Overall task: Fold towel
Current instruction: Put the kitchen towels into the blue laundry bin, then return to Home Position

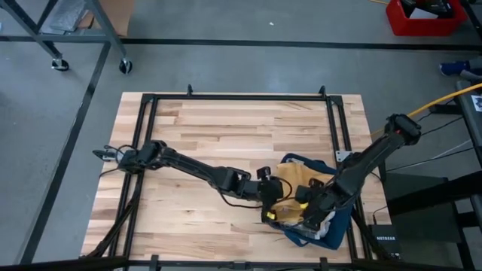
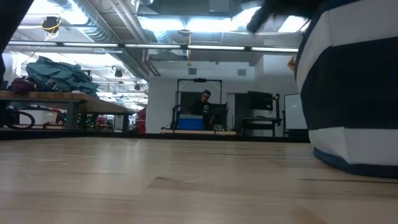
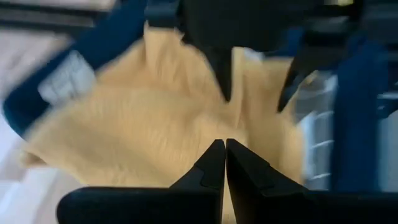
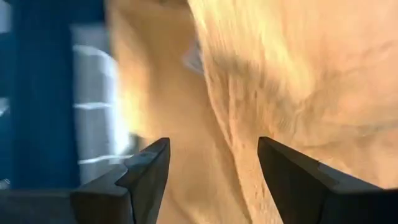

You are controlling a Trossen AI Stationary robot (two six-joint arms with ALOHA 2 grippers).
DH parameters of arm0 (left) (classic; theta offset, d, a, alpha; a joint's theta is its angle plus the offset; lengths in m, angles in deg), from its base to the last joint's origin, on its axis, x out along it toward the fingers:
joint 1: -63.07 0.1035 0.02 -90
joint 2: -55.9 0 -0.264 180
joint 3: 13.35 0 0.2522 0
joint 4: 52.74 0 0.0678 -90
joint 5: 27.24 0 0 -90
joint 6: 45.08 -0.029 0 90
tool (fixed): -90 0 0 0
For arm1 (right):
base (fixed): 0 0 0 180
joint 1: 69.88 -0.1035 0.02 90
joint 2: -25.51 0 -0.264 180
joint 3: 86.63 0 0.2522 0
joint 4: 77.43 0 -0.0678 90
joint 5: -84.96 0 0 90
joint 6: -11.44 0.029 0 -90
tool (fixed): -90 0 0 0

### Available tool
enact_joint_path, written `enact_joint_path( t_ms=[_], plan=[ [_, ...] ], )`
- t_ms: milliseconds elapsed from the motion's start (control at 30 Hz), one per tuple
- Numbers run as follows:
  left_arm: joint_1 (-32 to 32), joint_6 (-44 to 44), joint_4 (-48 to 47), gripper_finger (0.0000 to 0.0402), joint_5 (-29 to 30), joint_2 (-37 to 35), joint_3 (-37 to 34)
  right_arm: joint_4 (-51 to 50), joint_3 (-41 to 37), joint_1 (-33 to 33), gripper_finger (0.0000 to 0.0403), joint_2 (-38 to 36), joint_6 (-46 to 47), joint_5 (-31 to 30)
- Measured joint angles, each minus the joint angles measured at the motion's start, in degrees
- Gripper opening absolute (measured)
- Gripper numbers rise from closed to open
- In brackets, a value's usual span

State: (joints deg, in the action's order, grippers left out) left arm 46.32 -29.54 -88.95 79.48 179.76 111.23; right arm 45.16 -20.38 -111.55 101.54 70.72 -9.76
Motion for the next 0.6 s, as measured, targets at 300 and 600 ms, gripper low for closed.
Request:
enact_joint_path(
  t_ms=[300, 600],
  plan=[
    [-0.40, -10.83, -1.78, 0.0008, 1.15, -9.63, 0.08, -7.67, 8.76, 0.19, 0.0248, -9.20, -2.81, -9.53],
    [-0.59, -19.47, -11.70, 0.0008, 4.51, -25.50, 0.10, -24.80, 26.92, 1.19, 0.0248, -14.67, -10.08, -11.45]
  ],
)
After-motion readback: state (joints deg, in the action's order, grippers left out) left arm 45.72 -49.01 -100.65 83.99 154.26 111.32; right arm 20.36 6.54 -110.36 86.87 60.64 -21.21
